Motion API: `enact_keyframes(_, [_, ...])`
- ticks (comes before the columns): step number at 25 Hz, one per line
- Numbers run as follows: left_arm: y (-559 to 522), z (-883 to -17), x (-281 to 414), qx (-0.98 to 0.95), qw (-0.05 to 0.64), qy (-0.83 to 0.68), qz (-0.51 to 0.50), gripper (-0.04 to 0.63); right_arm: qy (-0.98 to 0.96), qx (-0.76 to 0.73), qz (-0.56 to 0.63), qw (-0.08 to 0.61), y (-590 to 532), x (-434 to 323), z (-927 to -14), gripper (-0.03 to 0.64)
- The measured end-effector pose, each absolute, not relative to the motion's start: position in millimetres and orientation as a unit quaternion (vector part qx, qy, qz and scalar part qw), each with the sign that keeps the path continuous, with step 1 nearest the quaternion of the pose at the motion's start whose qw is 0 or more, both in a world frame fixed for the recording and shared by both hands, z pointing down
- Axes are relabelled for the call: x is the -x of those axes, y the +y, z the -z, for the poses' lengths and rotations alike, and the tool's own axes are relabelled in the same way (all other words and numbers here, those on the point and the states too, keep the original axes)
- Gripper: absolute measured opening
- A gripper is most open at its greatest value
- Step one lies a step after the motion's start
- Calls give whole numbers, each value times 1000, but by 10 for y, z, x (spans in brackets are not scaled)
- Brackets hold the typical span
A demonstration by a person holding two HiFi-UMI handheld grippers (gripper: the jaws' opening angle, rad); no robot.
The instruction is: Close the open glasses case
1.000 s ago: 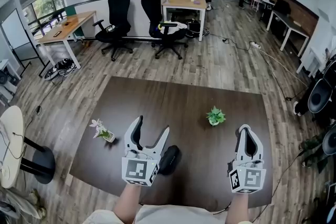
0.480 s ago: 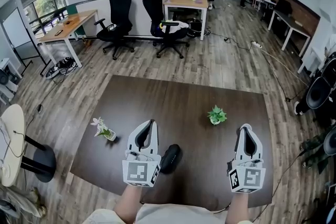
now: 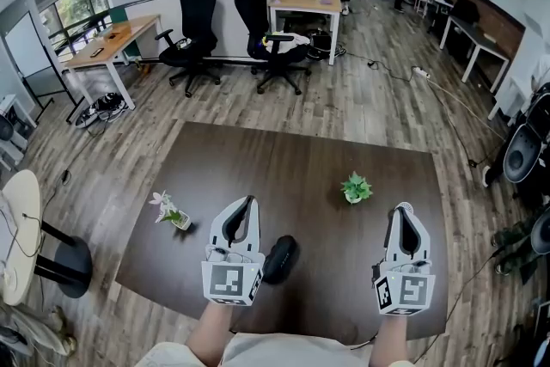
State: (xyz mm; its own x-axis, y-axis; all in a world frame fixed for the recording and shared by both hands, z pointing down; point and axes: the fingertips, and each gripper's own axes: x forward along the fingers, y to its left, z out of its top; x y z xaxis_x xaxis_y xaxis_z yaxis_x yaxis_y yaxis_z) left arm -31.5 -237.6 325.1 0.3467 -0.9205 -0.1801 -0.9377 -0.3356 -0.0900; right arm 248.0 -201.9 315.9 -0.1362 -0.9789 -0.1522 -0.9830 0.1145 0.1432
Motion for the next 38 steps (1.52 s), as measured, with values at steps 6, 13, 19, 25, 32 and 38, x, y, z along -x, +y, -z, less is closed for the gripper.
enact_keyframes(6, [-2376, -3249, 327, 816, 94, 569, -43, 2, 745, 659, -103, 9, -2033, -2469, -3171, 2])
enact_keyframes(13, [-2362, -3244, 309, 816, 95, 569, -44, 2, 748, 656, -103, 2, -2040, -2472, -3187, 2])
enact_keyframes(19, [-2368, -3304, 294, 817, 92, 568, -38, 2, 751, 655, -87, -16, -2086, -2465, -3358, 2])
enact_keyframes(25, [-2371, -3323, 300, 817, 89, 569, -35, 2, 751, 654, -85, -16, -2084, -2460, -3350, 2])
enact_keyframes(32, [-2380, -3327, 297, 818, 88, 568, -31, 2, 752, 654, -87, -18, -2082, -2453, -3335, 2])
enact_keyframes(38, [-2366, -3352, 290, 818, 86, 567, -28, 2, 753, 652, -87, -20, -2064, -2446, -3346, 2])
